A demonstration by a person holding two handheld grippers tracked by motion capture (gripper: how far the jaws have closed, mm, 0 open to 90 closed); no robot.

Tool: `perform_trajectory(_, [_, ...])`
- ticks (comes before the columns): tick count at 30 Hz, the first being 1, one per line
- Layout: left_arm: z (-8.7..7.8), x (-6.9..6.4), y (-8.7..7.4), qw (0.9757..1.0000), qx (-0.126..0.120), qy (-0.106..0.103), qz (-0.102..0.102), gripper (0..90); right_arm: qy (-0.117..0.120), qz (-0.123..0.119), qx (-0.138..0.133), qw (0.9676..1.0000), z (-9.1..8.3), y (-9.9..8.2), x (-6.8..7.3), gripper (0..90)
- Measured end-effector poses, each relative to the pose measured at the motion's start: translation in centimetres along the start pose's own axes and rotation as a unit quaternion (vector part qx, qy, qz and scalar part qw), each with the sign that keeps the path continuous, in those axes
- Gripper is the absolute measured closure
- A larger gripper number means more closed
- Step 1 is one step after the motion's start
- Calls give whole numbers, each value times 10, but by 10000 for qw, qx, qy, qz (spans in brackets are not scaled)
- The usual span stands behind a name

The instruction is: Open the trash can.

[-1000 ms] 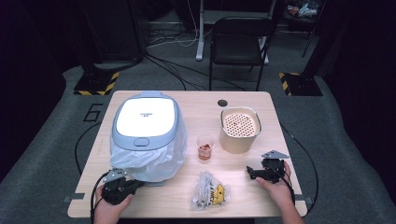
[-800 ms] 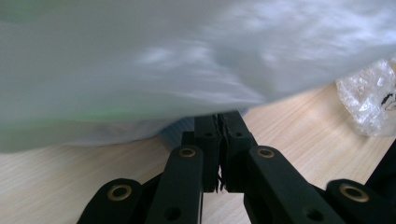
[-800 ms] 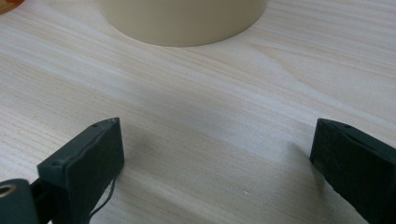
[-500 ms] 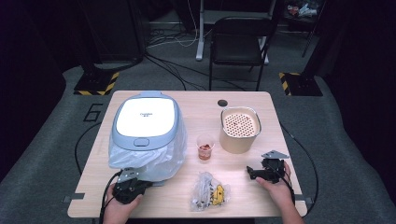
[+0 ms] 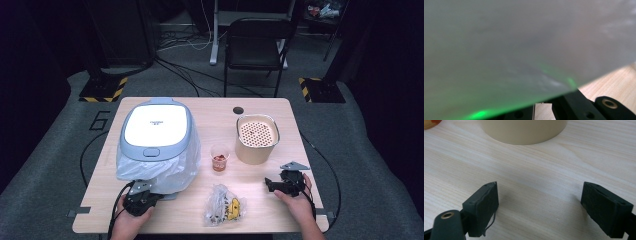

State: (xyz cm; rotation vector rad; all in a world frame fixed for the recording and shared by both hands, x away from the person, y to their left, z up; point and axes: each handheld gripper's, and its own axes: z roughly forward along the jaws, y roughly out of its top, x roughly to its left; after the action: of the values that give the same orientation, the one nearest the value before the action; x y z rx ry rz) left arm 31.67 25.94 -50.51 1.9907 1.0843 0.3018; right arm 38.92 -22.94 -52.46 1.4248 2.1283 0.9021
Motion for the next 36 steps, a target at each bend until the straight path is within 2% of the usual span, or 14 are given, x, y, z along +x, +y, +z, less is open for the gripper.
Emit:
perform_trajectory(3, [2,-3,0,9998,-52,121,177,900,32,0,36,10000,-1,0,2,141])
perform_trajectory(4, [2,-2,0,9998,-29,94,200,900,38,33,41,10000,-1,0,3,144])
perform_trajectory(6, [2,0,-1,10000,-22,-35,76,900,48,25,52,10000,-1,0,3,145])
perform_trajectory(9, [3,2,-3,10000,-17,-33,-37,900,31,68,34,10000,-1,1,4,150])
perform_trajectory(10, [4,2,-3,10000,5,-21,-23,900,71,-11,68,10000,-2,0,4,157])
perform_trajectory(11, [4,2,-3,10000,30,-19,4,900,98,48,56,9999,-3,1,5,161])
perform_trajectory(14, [8,3,-4,9999,109,10,48,900,109,-22,93,9999,-5,1,7,174])
perform_trajectory(16, [9,2,-5,9997,195,55,102,900,127,-61,52,9999,-6,2,9,182])
perform_trajectory(19, [10,2,-5,9996,184,86,203,900,134,-85,-21,9999,-9,4,14,208])
perform_trajectory(21, [11,2,-5,9998,131,64,138,900,202,-172,-12,9996,-11,4,16,206])
perform_trajectory(22, [10,3,-4,9997,197,64,157,900,201,-81,-43,9998,-11,5,18,206])
perform_trajectory(30, [10,3,-4,9997,194,34,114,900,494,-250,-139,9984,-20,13,33,185])
perform_trajectory(34, [10,3,-4,9997,221,45,120,900,740,-281,-199,9967,-28,19,50,175])
perform_trajectory(36, [10,3,-4,9997,222,53,121,900,863,-397,-254,9952,-31,23,59,175])
